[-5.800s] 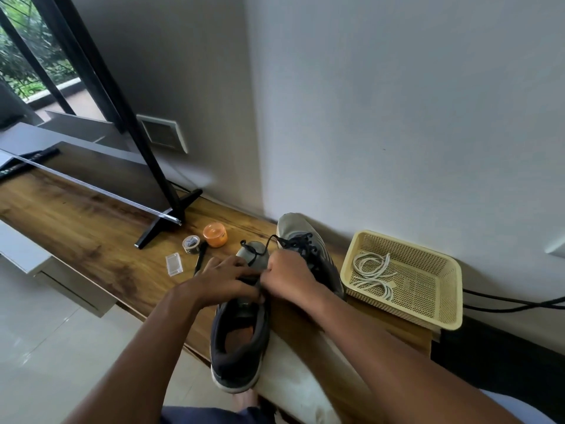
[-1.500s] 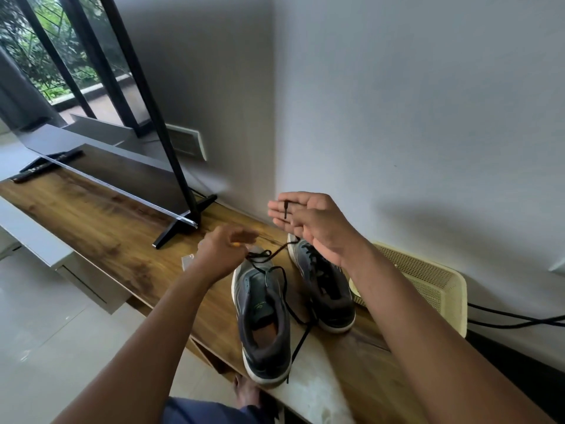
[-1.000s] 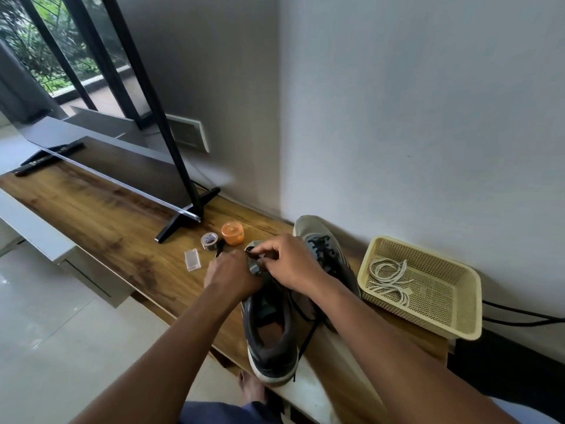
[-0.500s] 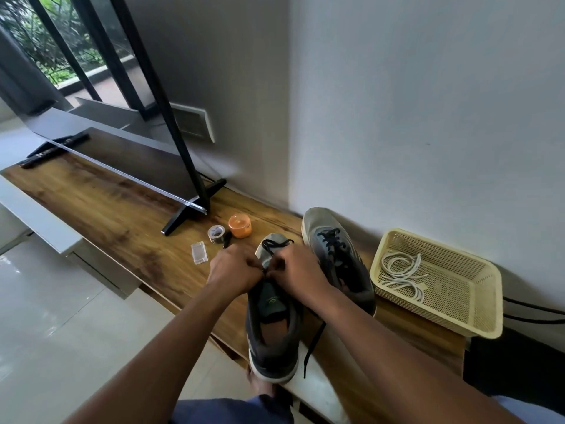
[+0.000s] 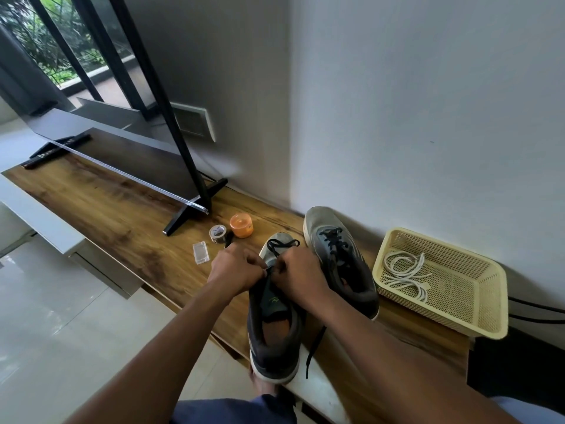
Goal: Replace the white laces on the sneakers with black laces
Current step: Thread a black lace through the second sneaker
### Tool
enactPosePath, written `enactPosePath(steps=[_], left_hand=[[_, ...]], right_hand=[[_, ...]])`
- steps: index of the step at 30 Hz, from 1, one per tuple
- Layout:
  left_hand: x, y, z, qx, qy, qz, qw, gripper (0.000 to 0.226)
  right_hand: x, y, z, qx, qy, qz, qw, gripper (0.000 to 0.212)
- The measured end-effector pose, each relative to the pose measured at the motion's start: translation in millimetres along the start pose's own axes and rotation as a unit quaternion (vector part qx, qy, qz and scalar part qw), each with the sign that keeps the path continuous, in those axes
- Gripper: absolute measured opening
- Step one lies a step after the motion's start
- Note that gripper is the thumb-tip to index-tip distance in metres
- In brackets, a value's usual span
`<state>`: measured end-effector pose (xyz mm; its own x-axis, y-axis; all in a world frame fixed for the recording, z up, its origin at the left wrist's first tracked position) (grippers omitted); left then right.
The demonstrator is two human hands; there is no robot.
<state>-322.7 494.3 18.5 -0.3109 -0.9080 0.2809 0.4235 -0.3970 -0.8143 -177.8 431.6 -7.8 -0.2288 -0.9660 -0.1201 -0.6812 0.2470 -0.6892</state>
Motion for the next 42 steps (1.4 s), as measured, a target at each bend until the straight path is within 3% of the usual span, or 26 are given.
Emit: enactPosePath(steps=[9,14,20,25,30,36,42], left_hand=[[-0.4,1.0,-1.6,-0.015,0.013,-0.006,1.0,0.015],[0.0,1.2,-0.2,-0.033,0.033,-0.005,0.999,0.015],[0.4,-0.3,1.6,-0.04,0.052,-0.024,0.998,0.012],[-0.1,4.1,-2.8,0.125,-0.012,-0.026,0.992,0.007],[-2.7,12.5,0.3,0.07,-0.016,0.024,0.997,0.008],[-6.9,14.8,8.2,-0.054,0.014,0.015,0.998,0.015],[-12.1,8.2,6.7,-0.044,0.066,0.027,0.996,0.021]], right_hand=[[0.5,1.1,-0.9,0.006,0.009,-0.025,1.0,0.021],[4.4,3.3,1.6,0.019,0.006,0.001,1.0,0.033],[7.6,5.5,3.4,0.002,0.03,0.023,0.999,0.029],[6.9,4.1,3.8,-0.017,0.028,0.017,0.999,0.016],[7.5,5.9,9.0,-0.021,0.039,0.012,0.999,0.019],[5.6,8.0,2.1,-0.018,0.04,0.029,0.999,0.032],[4.9,1.7,-9.6,-0.011,0.01,0.037,0.999,0.02]])
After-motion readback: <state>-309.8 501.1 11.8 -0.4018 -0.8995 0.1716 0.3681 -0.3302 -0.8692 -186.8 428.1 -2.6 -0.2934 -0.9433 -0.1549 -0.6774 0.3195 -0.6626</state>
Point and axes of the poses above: each hand's wrist, its own x-axis away from the middle knuckle, its own y-axis out of the palm, z = x × y, the point moved 2 cm from there along -x, towards the middle knuckle, and after that the axes turned 9 degrees about -x, right-handed, at the moved point
